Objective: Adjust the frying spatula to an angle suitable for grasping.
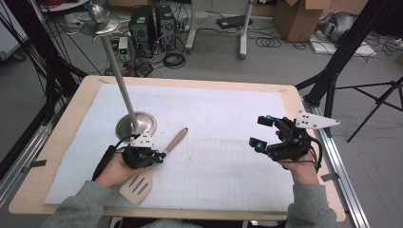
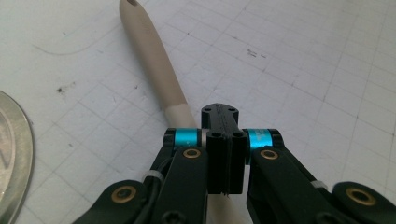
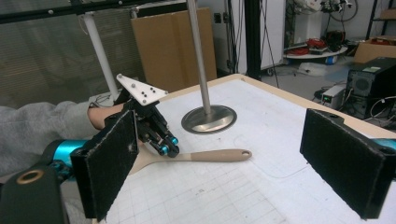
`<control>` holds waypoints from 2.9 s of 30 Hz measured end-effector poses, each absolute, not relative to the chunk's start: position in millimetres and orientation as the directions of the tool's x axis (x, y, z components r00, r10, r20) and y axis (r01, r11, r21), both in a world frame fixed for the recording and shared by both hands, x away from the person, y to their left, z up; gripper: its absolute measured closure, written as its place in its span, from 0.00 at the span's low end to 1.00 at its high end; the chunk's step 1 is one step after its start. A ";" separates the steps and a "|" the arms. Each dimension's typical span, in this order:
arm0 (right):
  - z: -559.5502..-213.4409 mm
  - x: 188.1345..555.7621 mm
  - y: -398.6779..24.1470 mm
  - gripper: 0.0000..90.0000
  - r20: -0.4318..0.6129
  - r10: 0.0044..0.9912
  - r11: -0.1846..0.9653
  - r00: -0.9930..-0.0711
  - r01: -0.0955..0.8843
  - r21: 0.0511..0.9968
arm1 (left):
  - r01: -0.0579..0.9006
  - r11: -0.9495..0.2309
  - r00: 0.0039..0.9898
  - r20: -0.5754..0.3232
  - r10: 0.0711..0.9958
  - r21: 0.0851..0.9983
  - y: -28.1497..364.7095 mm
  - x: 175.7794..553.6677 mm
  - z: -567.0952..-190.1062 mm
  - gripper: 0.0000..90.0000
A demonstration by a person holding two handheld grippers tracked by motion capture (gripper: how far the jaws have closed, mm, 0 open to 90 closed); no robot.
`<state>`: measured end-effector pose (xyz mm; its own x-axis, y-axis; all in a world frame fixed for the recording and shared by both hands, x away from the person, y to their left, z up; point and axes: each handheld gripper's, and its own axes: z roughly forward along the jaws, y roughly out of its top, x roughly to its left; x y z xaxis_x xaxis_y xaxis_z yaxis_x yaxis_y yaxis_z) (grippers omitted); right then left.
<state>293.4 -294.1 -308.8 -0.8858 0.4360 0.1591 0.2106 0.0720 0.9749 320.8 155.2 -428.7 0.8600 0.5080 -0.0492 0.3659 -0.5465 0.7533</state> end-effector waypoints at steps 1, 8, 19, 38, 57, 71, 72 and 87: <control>-308.7 293.3 -294.1 0.12 0.158 0.436 0.071 -0.886 0.209 0.975 | 0.368 -0.543 0.861 -0.056 0.505 0.754 155.2 320.7 -429.5 1.00; -308.6 292.9 -294.3 0.12 0.161 0.437 0.071 -0.885 0.212 0.975 | 0.355 -0.585 0.876 -0.042 0.480 0.729 154.4 320.2 -432.4 1.00; -309.0 293.5 -293.4 0.12 0.155 0.437 0.075 -0.886 0.208 0.975 | 0.348 -0.631 0.891 -0.034 0.453 0.693 152.0 318.4 -430.8 1.00; -309.9 293.5 -291.5 0.12 0.161 0.435 0.083 -0.886 0.217 0.973 | 0.289 -0.697 0.904 0.053 0.424 0.656 153.2 319.0 -424.6 1.00; -309.9 293.1 -292.7 0.12 0.160 0.435 0.079 -0.886 0.215 0.973 | 0.337 -0.655 0.867 0.048 0.495 0.677 178.1 330.5 -426.4 1.00; -310.2 293.1 -292.4 0.12 0.160 0.439 0.081 -0.884 0.217 0.973 | 0.507 -0.420 0.725 -0.109 0.680 0.752 191.3 359.8 -420.1 1.00; -310.2 293.0 -292.7 0.12 0.159 0.439 0.080 -0.884 0.215 0.973 | 0.512 -0.415 0.721 -0.114 0.683 0.752 191.1 362.4 -420.0 1.00; -308.6 290.2 -297.8 0.12 0.164 0.441 0.062 -0.882 0.212 0.975 | 0.519 -0.472 0.694 -0.030 0.719 0.713 170.4 391.0 -430.8 1.00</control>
